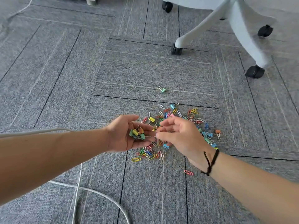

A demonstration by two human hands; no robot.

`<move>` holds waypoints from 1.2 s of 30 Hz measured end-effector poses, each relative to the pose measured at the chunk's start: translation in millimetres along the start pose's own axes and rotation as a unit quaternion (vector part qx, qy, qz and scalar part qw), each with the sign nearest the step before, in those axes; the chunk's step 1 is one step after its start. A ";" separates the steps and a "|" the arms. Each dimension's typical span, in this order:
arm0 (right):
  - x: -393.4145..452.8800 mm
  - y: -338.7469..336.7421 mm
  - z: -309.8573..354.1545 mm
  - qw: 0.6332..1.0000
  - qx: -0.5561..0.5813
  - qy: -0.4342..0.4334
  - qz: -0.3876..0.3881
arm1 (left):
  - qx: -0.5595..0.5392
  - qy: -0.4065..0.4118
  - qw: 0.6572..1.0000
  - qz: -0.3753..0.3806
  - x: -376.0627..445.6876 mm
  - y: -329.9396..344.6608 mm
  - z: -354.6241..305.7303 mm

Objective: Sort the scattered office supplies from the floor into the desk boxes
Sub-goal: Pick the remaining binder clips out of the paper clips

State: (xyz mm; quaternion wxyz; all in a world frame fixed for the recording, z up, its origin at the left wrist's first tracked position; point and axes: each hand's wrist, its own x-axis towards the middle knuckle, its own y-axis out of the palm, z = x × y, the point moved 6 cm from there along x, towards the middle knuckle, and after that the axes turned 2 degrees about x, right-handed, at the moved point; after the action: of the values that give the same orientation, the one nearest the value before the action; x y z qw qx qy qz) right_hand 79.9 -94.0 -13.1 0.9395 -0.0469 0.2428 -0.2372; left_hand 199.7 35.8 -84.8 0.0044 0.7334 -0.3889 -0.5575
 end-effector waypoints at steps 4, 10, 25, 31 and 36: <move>0.3 16.3 22.1 0.998 -0.009 -0.046 0.034 | 0.005 -0.019 0.999 0.038 -2.0 19.1 5.2; 8.4 -18.2 -2.3 0.981 -0.164 -0.079 -0.062 | 0.011 -0.019 0.998 0.052 -5.1 19.3 5.7; 14.6 2.6 -51.0 0.903 -0.426 -0.018 -0.056 | 0.041 -0.010 0.999 0.034 -0.8 16.3 5.3; 9.5 -6.5 -42.3 0.936 -0.346 -0.009 -0.060 | 0.005 -0.020 0.999 0.028 -2.3 13.7 5.8; -3.6 6.1 16.8 0.958 -0.232 -0.164 -0.037 | -0.016 -0.031 0.999 0.016 2.4 19.4 8.4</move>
State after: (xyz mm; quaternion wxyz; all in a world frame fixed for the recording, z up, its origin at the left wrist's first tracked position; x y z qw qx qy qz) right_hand 87.7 -87.4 2.0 0.9204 -0.3107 0.1316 -0.1977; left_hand 182.0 24.4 -81.4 0.0133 0.7094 -0.3917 -0.5857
